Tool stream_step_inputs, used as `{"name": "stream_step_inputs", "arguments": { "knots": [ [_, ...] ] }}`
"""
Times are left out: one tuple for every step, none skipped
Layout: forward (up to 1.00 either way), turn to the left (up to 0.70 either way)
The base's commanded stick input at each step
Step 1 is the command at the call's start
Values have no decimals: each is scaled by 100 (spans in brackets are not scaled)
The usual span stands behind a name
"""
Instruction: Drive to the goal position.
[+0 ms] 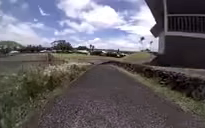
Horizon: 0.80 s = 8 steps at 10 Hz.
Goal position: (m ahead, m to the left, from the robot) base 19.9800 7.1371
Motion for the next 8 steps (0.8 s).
{"name": "stream_step_inputs", "arguments": {
  "knots": [
    [70, 0],
    [70, 0],
    [70, 0],
    [70, 0],
    [70, 0],
    [70, 0],
    [70, 0],
    [70, 0]
  ]
}}
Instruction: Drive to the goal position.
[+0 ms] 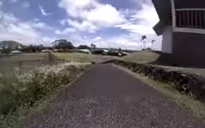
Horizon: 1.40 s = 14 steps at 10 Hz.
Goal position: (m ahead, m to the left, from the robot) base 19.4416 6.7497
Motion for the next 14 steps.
{"name": "stream_step_inputs", "arguments": {
  "knots": [
    [70, 0],
    [70, -19],
    [70, -30],
    [70, -34],
    [70, -32],
    [70, -25],
    [70, -20],
    [70, -30],
    [70, -34],
    [70, -33],
    [70, -23],
    [70, -7],
    [70, 0],
    [70, 0]
  ]
}}
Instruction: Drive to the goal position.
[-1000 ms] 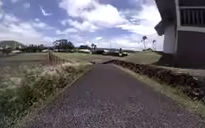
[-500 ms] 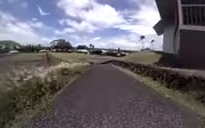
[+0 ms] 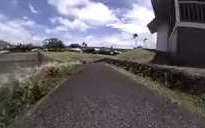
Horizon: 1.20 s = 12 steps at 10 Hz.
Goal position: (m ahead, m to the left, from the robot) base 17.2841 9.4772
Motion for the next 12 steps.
{"name": "stream_step_inputs", "arguments": {
  "knots": [
    [70, 0],
    [70, 0],
    [70, 0],
    [70, 0],
    [70, 0],
    [70, 0],
    [70, 0],
    [70, 0],
    [70, 0],
    [70, 0],
    [70, 0],
    [70, 0]
  ]
}}
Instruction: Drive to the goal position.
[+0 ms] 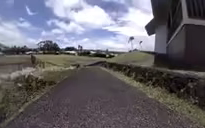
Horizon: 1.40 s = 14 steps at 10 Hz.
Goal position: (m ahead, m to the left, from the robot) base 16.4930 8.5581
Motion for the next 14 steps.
{"name": "stream_step_inputs", "arguments": {
  "knots": [
    [70, 0],
    [70, 0],
    [70, 0],
    [70, 0],
    [70, 0],
    [70, 0],
    [70, 0],
    [70, 1],
    [70, 24],
    [70, 32],
    [70, 25],
    [70, 3],
    [70, 1],
    [70, 1]
  ]
}}
